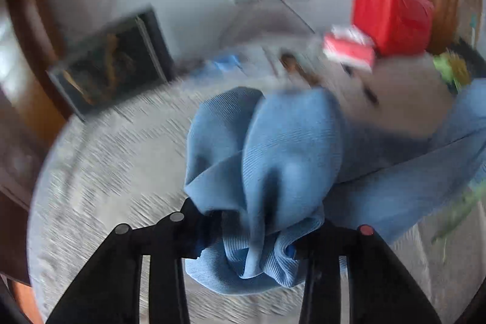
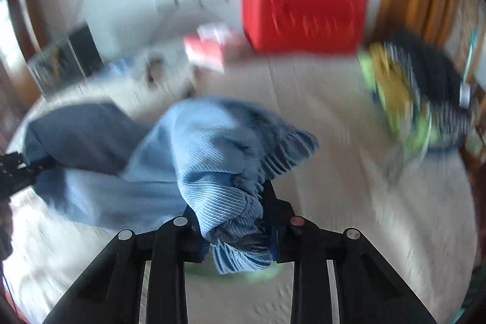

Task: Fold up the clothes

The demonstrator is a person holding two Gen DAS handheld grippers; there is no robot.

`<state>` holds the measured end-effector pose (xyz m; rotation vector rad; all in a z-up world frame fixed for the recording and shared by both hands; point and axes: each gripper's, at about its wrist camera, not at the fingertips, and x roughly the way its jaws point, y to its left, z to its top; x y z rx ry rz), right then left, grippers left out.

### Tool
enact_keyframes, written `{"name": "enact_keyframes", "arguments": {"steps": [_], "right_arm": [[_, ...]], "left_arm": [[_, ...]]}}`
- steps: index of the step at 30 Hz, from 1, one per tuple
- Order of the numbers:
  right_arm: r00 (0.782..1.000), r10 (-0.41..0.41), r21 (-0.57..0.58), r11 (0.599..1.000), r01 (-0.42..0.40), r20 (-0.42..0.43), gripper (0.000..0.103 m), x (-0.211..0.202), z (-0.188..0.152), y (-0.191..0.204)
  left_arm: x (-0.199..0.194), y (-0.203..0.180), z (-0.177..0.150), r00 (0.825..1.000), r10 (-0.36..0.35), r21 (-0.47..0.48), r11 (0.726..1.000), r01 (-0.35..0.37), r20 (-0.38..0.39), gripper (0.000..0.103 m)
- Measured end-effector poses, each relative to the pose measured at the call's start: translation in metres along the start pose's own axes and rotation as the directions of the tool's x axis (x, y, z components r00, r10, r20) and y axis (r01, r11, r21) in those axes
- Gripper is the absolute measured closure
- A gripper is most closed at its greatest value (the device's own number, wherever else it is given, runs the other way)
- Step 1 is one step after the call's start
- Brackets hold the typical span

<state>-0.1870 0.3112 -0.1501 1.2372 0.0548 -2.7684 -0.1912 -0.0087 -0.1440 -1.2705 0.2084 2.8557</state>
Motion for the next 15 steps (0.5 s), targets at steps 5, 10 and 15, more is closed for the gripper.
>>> {"name": "enact_keyframes", "arguments": {"steps": [5,10,15], "right_arm": [[0.947,0.006,-0.079,0.997,0.021,0.322,0.075,-0.069,0.059,0.041],[0.946,0.067,-0.045,0.997,-0.056,0.318,0.063,-0.088,0.066,0.044],[0.983,0.127,0.030,0.991,-0.132,0.134,0.059,-0.059,0.013,0.019]], "left_arm": [[-0.085,0.045,0.048,0.954,0.143,-0.070,0.989,-0.129,0.264,0.036],[-0.094,0.084,0.019,0.969,0.149,-0.064,0.988,-0.139,0.198,0.000],[-0.066,0.109,-0.026,0.990,0.124,-0.085,0.989,-0.118,0.067,0.000]]}}
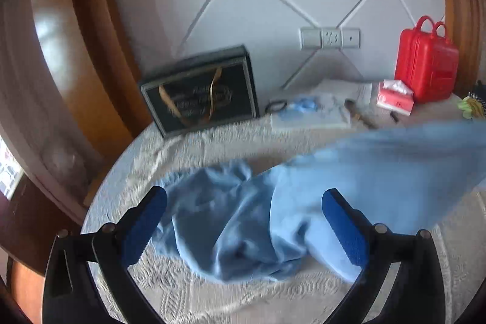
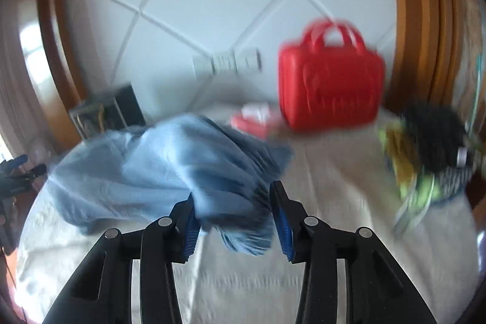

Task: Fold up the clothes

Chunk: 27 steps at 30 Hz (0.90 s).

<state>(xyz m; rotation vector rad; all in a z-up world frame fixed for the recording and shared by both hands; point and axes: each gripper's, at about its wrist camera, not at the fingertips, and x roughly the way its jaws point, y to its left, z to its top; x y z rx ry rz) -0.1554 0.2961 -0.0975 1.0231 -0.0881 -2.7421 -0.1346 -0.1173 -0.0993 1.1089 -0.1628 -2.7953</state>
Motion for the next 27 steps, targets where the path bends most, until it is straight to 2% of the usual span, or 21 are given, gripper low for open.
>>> {"name": "enact_keyframes", "arguments": {"steps": [1,4,5,7,10,14,17,21,22,24,25,26,27], "right_arm": [[1.000,-0.010,0.013,1.000,0.010,-0.025,0.058,0.002,-0.008,-0.008],[0.996,-0.044,0.041,0.998,0.047,-0.076,0.044,0.007,-0.026,-0.027],[0.995,-0.048,0.055,0.997,0.053,-0.090,0.044,0.009,-0.029,-0.032],[0.991,-0.051,0.086,0.994,0.062,-0.123,0.042,0.015,-0.033,-0.044],[0.980,-0.022,0.152,0.987,0.052,-0.196,0.029,0.027,-0.035,-0.058],[0.964,0.000,0.207,0.977,0.056,-0.265,0.028,0.057,-0.040,-0.067],[0.953,0.024,0.242,0.969,0.053,-0.303,0.028,0.081,-0.041,-0.070],[0.938,0.070,0.290,0.957,0.034,-0.340,0.028,0.113,-0.045,-0.066],[0.933,0.090,0.299,0.954,0.019,-0.348,0.028,0.120,-0.047,-0.063],[0.920,0.093,0.260,0.965,0.010,-0.381,0.032,0.135,-0.049,-0.049],[0.916,0.034,0.182,0.982,0.043,-0.399,0.047,0.141,-0.049,-0.038],[0.919,-0.031,0.106,0.991,0.079,-0.393,0.065,0.140,-0.047,-0.027],[0.921,-0.084,0.045,0.993,0.109,-0.381,0.069,0.139,-0.045,-0.019]], "left_arm": [[0.006,0.004,-0.007,1.000,-0.007,-0.012,1.000,0.007,-0.026,0.000],[0.029,0.010,-0.024,0.994,-0.039,-0.049,0.998,0.034,-0.104,0.000],[0.036,0.011,-0.030,0.990,-0.048,-0.060,0.997,0.041,-0.129,0.000],[0.053,0.012,-0.038,0.986,-0.031,-0.059,0.998,0.022,-0.161,0.000],[0.075,0.019,-0.044,0.982,0.014,-0.067,0.997,-0.027,-0.190,0.000],[0.106,0.039,-0.050,0.972,0.031,-0.125,0.990,-0.061,-0.232,0.000],[0.133,0.051,-0.058,0.956,0.031,-0.144,0.987,-0.076,-0.291,0.000],[0.167,0.056,-0.077,0.918,-0.038,-0.177,0.983,-0.036,-0.394,0.003],[0.172,0.054,-0.083,0.911,-0.050,-0.172,0.985,-0.023,-0.409,0.015],[0.165,0.053,-0.082,0.928,-0.044,-0.170,0.985,-0.021,-0.371,0.039],[0.154,0.055,-0.080,0.938,-0.037,-0.172,0.985,-0.024,-0.343,0.062],[0.143,0.056,-0.079,0.948,-0.029,-0.175,0.984,-0.028,-0.316,0.080],[0.132,0.058,-0.078,0.957,-0.022,-0.177,0.984,-0.031,-0.288,0.082]]}}
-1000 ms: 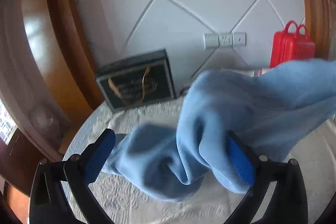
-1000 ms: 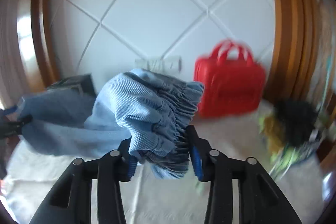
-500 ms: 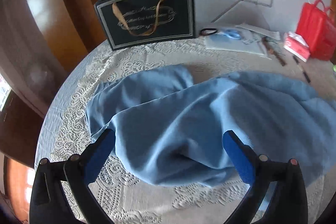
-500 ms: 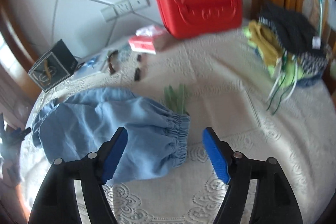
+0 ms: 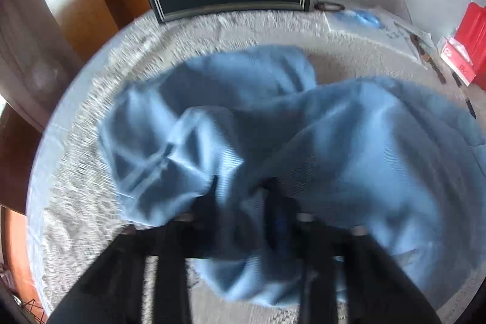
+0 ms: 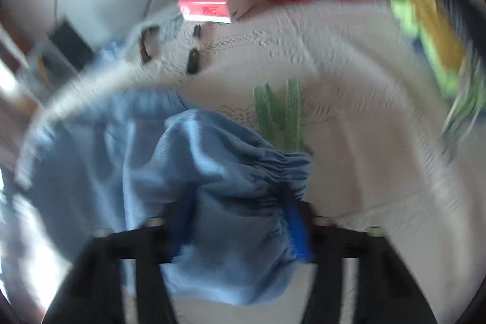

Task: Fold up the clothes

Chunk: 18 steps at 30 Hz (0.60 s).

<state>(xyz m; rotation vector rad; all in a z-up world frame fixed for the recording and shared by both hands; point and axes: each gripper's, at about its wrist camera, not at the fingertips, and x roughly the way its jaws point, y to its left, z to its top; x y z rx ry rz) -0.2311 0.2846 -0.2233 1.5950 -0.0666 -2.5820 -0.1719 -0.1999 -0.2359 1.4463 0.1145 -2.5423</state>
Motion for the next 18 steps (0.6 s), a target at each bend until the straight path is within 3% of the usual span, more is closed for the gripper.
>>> {"name": "enact_keyframes", "arguments": {"steps": [2,3,4,6,8,11,13,15,17,18], "right_arm": [[0.998,-0.007,-0.021,1.000,0.009,0.067,0.079,-0.019,-0.002,0.004],[0.994,0.019,-0.016,1.000,-0.017,0.111,0.085,-0.034,-0.006,0.001],[0.988,0.056,-0.003,0.998,-0.056,0.146,0.102,-0.049,-0.013,-0.006],[0.974,0.122,0.009,0.992,-0.126,0.192,0.101,-0.077,-0.036,-0.023],[0.967,0.178,0.009,0.983,-0.182,0.182,0.101,-0.088,-0.067,-0.041],[0.965,0.201,0.018,0.978,-0.207,0.170,0.101,-0.089,-0.107,-0.054],[0.970,0.164,0.005,0.986,-0.168,0.182,0.100,-0.089,-0.122,-0.053],[0.967,0.147,0.018,0.988,-0.154,0.210,0.094,-0.092,-0.128,-0.049],[0.958,0.117,0.039,0.991,-0.131,0.261,0.076,-0.098,-0.130,-0.044],[0.951,0.099,0.042,0.992,-0.116,0.292,0.071,-0.103,-0.131,-0.041]], "left_arm": [[-0.022,0.005,-0.004,0.998,0.001,-0.007,1.000,-0.001,0.059,0.083],[-0.034,0.016,-0.014,0.996,-0.038,-0.024,0.999,0.040,0.075,0.083],[-0.046,0.027,-0.025,0.993,-0.074,-0.038,0.996,0.078,0.090,0.083],[-0.055,0.043,-0.053,0.993,-0.083,-0.038,0.996,0.086,0.087,0.083],[-0.064,0.059,-0.080,0.992,-0.091,-0.038,0.995,0.094,0.083,0.083],[-0.064,0.079,-0.117,0.997,-0.055,-0.050,0.997,0.058,0.058,0.083],[-0.055,0.088,-0.133,0.998,-0.057,-0.082,0.995,0.060,0.034,0.083],[-0.049,0.093,-0.143,0.995,-0.098,-0.131,0.986,0.101,0.026,0.074],[-0.047,0.094,-0.149,0.991,-0.120,-0.163,0.978,0.128,0.059,0.043],[-0.047,0.092,-0.150,0.990,-0.121,-0.174,0.976,0.133,0.078,0.034]]}}
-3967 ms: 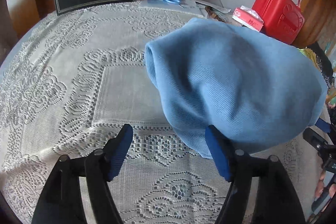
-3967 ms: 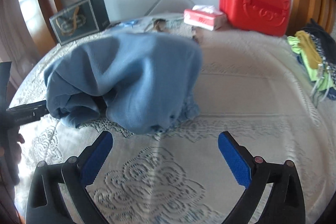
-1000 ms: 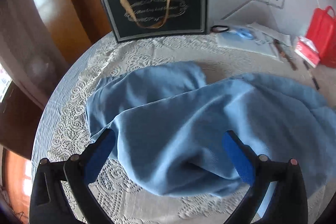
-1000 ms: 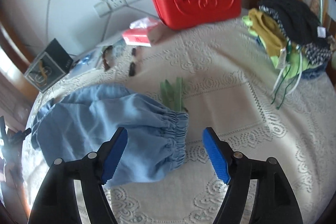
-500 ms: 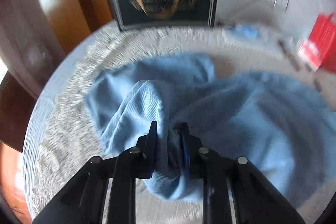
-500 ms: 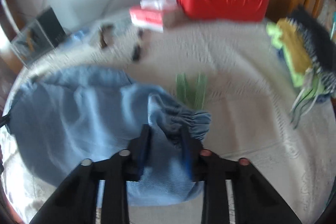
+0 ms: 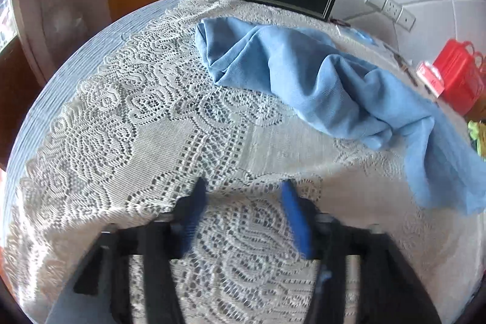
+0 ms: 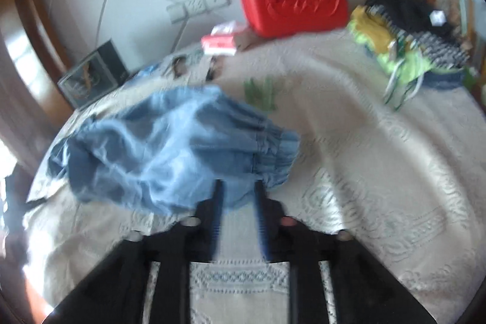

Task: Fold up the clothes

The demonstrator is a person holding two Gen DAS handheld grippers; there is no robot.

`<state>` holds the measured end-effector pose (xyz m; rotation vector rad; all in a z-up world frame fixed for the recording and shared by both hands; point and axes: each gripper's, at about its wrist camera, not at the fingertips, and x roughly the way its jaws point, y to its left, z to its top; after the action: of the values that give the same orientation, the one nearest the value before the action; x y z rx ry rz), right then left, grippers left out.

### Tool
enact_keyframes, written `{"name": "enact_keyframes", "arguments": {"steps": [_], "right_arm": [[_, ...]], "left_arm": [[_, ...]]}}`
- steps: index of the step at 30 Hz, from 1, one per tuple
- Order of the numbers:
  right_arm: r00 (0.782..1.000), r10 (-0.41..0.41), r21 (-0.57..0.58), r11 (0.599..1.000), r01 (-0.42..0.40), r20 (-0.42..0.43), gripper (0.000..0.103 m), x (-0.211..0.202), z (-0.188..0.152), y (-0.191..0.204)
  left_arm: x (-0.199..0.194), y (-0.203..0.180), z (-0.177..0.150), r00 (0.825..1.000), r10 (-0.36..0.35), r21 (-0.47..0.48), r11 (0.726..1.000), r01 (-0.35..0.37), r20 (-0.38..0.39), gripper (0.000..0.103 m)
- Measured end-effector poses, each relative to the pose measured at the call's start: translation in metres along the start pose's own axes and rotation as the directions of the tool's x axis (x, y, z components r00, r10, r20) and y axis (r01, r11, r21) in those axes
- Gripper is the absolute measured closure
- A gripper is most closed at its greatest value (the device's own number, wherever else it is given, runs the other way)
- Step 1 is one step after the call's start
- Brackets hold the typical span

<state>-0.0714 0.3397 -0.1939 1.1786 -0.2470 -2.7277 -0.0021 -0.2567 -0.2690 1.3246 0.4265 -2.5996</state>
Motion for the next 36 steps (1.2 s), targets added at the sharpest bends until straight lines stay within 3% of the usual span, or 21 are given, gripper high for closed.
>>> {"name": "enact_keyframes", "arguments": {"steps": [1,2,4,10,16,21,24,25,27,28,29,32,36], "right_arm": [[0.999,-0.009,0.000,1.000,0.009,0.031,0.060,-0.004,0.001,0.003],[0.999,0.004,0.002,1.000,-0.004,0.050,0.052,-0.006,0.001,0.007],[0.998,0.017,0.001,1.000,-0.017,0.061,0.052,0.001,0.005,0.014],[0.995,-0.044,0.032,0.999,0.042,0.085,0.052,0.041,0.018,0.023],[0.999,-0.040,0.041,0.998,0.039,0.030,0.051,0.080,0.014,0.025],[0.996,0.029,0.064,0.998,-0.023,-0.086,0.044,0.105,0.019,0.018],[0.991,0.011,0.040,0.999,-0.005,-0.131,0.044,0.110,0.024,0.022],[0.989,0.007,0.042,0.999,-0.001,-0.146,0.044,0.112,0.025,0.022],[0.986,-0.009,0.028,0.999,0.014,-0.166,0.048,0.114,0.029,0.025],[0.988,-0.015,0.009,1.000,0.017,-0.154,0.057,0.109,0.030,0.028],[0.990,-0.020,-0.011,1.000,0.019,-0.142,0.067,0.105,0.031,0.031],[0.999,-0.029,-0.080,0.996,0.026,-0.040,0.097,0.068,0.029,0.041],[0.998,0.047,-0.116,0.992,-0.051,-0.037,0.100,0.023,0.006,0.032]], "left_arm": [[0.000,-0.002,-0.001,1.000,-0.004,-0.011,1.000,0.004,0.017,0.022],[0.001,-0.006,0.000,1.000,-0.005,-0.015,1.000,0.005,0.028,0.022],[-0.001,-0.013,0.002,0.999,-0.010,-0.016,1.000,0.011,0.048,0.022],[-0.004,-0.040,0.036,0.985,-0.022,-0.028,0.999,0.027,0.172,0.022],[0.037,-0.074,0.067,0.993,0.042,0.081,0.995,-0.052,0.114,0.022],[0.072,-0.080,0.070,0.999,0.044,0.074,0.996,-0.045,0.015,0.022],[0.074,-0.086,0.069,0.998,0.064,0.119,0.991,-0.067,0.029,0.020],[0.074,-0.084,0.071,0.998,0.059,0.113,0.992,-0.060,0.019,0.023],[0.069,-0.083,0.072,0.999,0.054,0.113,0.992,-0.054,0.011,0.044],[0.064,-0.081,0.073,1.000,0.024,0.108,0.994,-0.024,0.003,0.074],[0.057,-0.078,0.072,1.000,0.013,0.098,0.995,-0.013,-0.003,0.087],[0.032,-0.068,0.059,1.000,0.003,0.122,0.992,-0.005,0.014,0.088],[0.003,-0.052,0.024,1.000,-0.009,0.184,0.983,0.009,-0.002,0.088]]}}
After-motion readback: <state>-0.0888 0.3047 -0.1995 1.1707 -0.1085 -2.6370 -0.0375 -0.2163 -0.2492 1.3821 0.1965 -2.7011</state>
